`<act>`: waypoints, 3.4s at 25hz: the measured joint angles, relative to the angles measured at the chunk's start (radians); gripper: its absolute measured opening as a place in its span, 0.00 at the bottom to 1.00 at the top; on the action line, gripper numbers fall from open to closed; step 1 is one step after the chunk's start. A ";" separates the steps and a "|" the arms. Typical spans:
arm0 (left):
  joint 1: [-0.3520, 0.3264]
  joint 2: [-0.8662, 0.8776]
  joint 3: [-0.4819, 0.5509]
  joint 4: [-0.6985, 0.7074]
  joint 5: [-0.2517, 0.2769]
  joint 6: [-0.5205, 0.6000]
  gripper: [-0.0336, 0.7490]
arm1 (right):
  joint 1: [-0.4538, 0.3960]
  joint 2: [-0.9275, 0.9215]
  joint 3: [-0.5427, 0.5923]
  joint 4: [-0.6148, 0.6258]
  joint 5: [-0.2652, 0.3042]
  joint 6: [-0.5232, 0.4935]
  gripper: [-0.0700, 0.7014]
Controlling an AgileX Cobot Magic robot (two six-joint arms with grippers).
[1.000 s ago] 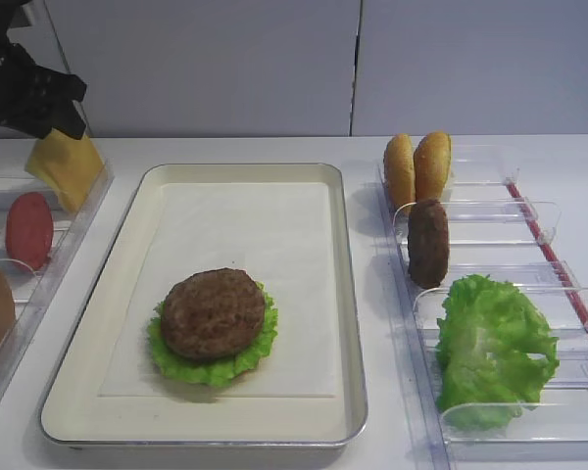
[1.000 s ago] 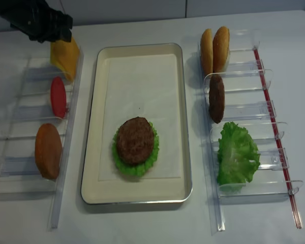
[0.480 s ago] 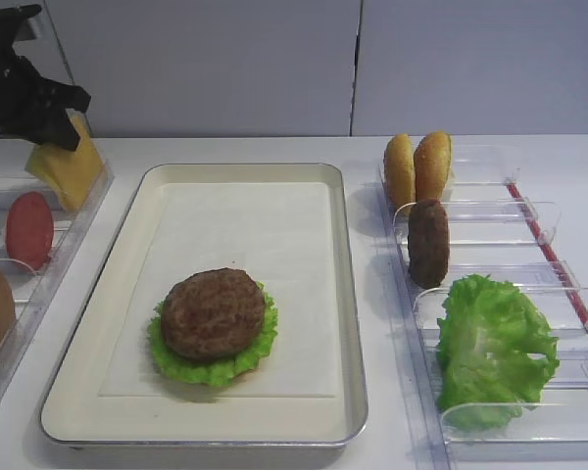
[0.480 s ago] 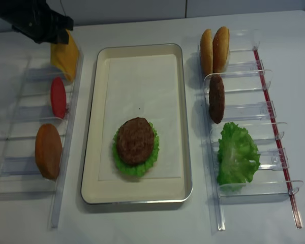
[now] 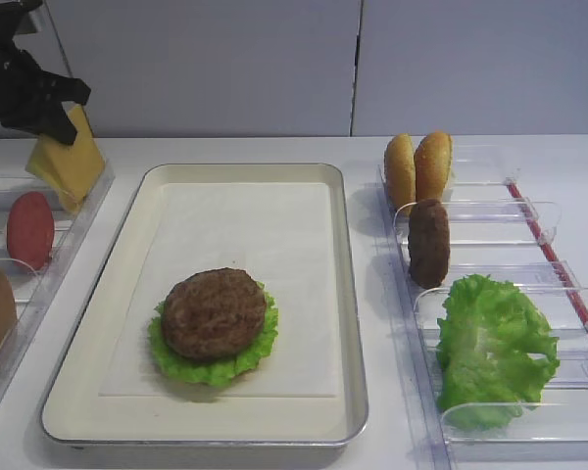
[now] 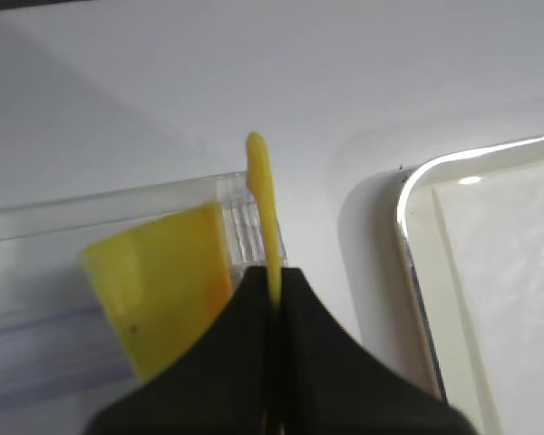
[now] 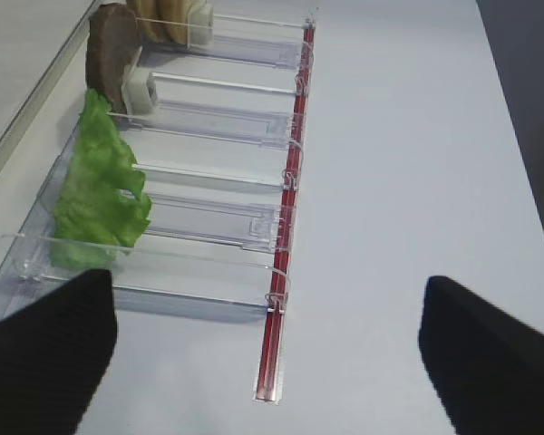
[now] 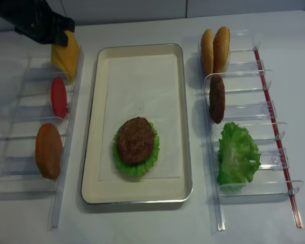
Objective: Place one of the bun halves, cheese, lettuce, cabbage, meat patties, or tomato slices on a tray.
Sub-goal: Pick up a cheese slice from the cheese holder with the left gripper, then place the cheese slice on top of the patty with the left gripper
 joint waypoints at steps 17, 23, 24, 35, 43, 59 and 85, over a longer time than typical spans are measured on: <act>-0.062 -0.383 0.060 -0.058 0.114 -0.080 0.06 | 0.000 0.000 0.000 0.000 0.000 0.000 0.99; -0.150 -0.609 0.376 -0.149 0.010 -0.100 0.06 | 0.000 0.000 0.000 0.000 0.000 0.000 0.99; -0.164 -0.651 0.424 -0.177 -0.009 -0.100 0.06 | 0.000 0.000 0.000 0.000 0.000 0.000 0.99; -0.364 -0.890 0.938 -0.721 -0.237 0.105 0.06 | 0.000 0.000 0.000 0.000 0.000 0.000 0.99; -0.529 -0.877 1.116 -1.288 -0.478 0.505 0.06 | 0.000 0.000 0.000 0.000 0.000 0.000 0.99; -0.534 -0.675 1.121 -1.338 -0.482 0.579 0.06 | 0.000 0.000 0.000 0.000 0.000 0.000 0.99; -0.534 -0.670 1.121 -1.342 -0.574 0.742 0.09 | 0.000 0.000 0.000 0.000 0.000 0.000 0.99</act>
